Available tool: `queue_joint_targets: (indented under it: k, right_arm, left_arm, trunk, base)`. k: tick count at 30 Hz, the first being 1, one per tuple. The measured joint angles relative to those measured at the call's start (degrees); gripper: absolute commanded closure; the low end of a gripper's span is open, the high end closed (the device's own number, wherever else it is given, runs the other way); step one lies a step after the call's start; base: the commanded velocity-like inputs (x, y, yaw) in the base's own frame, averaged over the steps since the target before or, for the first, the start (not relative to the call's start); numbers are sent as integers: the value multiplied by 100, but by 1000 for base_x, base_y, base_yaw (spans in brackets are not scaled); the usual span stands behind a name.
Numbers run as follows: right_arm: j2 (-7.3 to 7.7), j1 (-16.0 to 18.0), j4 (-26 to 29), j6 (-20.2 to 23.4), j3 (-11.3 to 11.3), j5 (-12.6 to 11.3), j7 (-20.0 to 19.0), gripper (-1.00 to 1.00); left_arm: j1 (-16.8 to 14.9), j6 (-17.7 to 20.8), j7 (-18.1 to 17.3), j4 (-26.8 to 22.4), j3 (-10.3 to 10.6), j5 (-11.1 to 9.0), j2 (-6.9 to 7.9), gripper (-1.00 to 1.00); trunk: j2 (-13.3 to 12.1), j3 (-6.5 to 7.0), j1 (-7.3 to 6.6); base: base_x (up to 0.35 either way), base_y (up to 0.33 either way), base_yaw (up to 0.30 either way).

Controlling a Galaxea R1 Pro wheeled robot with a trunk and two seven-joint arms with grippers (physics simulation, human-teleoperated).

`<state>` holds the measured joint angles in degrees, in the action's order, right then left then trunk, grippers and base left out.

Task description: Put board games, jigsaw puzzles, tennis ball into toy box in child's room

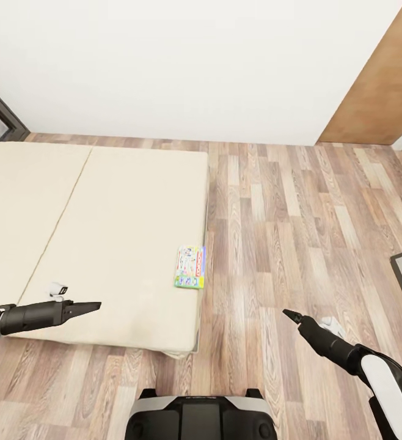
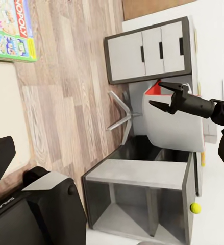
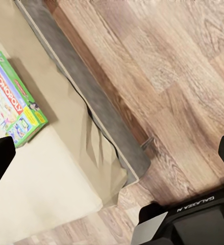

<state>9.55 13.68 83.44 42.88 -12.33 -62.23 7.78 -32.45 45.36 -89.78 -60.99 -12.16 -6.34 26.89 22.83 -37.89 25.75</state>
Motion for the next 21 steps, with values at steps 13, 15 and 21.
queue_joint_targets:
  k: [13, 15, 21]
  right_arm:
    - [-1, 0, -188, -2, 0, -1, 1, -100]
    - [0, 0, -197, -3, -1, -1, 1, -100]
    - [3, 0, -284, -10, -10, -7, 1, -100]
  left_arm:
    - [2, -5, 0, 0, -5, 1, -1, -100]
    - [3, -6, 0, 0, -3, 1, -3, -100]
    - [2, -9, 0, 0, 1, 0, -9, -100]
  trunk:
    - [0, 124, 0]
    - [0, 143, 0]
    - [0, 200, 0]
  base:
    - [0, 0, 0]
    - [0, 0, 0]
    - [0, 0, 0]
